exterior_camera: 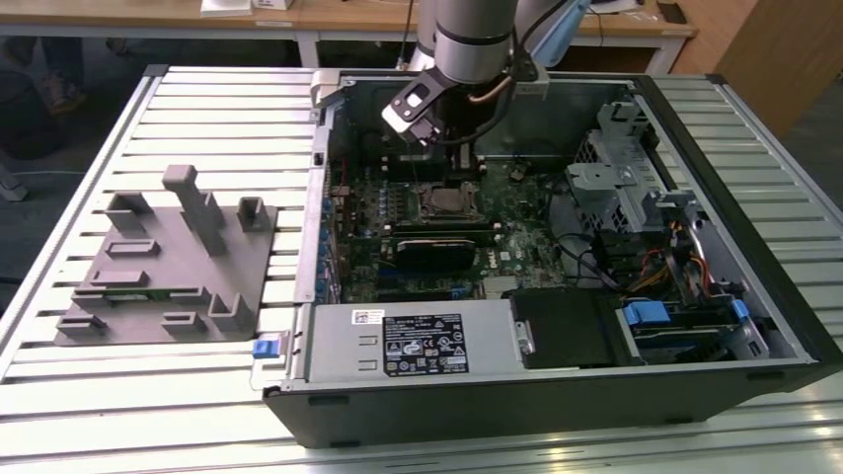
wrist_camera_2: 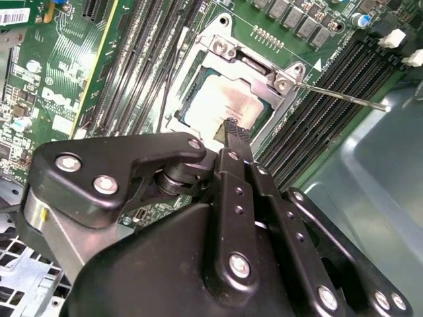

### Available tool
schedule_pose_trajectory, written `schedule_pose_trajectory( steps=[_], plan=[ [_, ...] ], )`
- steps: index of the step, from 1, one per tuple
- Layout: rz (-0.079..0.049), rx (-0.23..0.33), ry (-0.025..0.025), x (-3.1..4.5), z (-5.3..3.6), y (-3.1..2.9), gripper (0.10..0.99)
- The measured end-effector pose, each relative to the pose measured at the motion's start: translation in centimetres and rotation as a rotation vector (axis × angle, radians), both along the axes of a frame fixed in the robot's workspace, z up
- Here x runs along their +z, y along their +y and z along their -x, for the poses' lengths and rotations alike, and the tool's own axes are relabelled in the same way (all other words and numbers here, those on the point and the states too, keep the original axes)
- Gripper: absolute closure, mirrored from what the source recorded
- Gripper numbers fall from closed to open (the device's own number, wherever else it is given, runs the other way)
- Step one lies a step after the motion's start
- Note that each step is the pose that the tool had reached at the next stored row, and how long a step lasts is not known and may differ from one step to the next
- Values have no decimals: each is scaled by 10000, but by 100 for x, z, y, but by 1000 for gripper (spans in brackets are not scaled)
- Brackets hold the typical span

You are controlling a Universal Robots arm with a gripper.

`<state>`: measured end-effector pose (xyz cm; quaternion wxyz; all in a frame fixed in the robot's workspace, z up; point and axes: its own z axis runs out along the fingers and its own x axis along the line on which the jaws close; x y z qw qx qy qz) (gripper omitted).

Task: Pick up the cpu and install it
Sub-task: 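Install the first cpu locking lever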

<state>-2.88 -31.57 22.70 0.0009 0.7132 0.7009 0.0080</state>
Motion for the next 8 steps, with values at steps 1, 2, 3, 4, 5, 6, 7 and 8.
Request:
schedule_pose_trajectory(
  steps=[1, 2, 3, 4, 5, 6, 7, 8],
  plan=[
    [0, 0, 0, 7, 0, 0, 980],
    [-1, 0, 0, 16, 0, 0, 980],
    [0, 0, 0, 26, 0, 0, 980],
    [0, 0, 0, 33, 0, 0, 980],
    [0, 0, 0, 39, 0, 0, 980],
    [1, 0, 0, 45, 0, 0, 980],
    [1, 0, 1, 51, 0, 0, 980],
    [1, 0, 1, 58, 0, 0, 980]
  ],
)
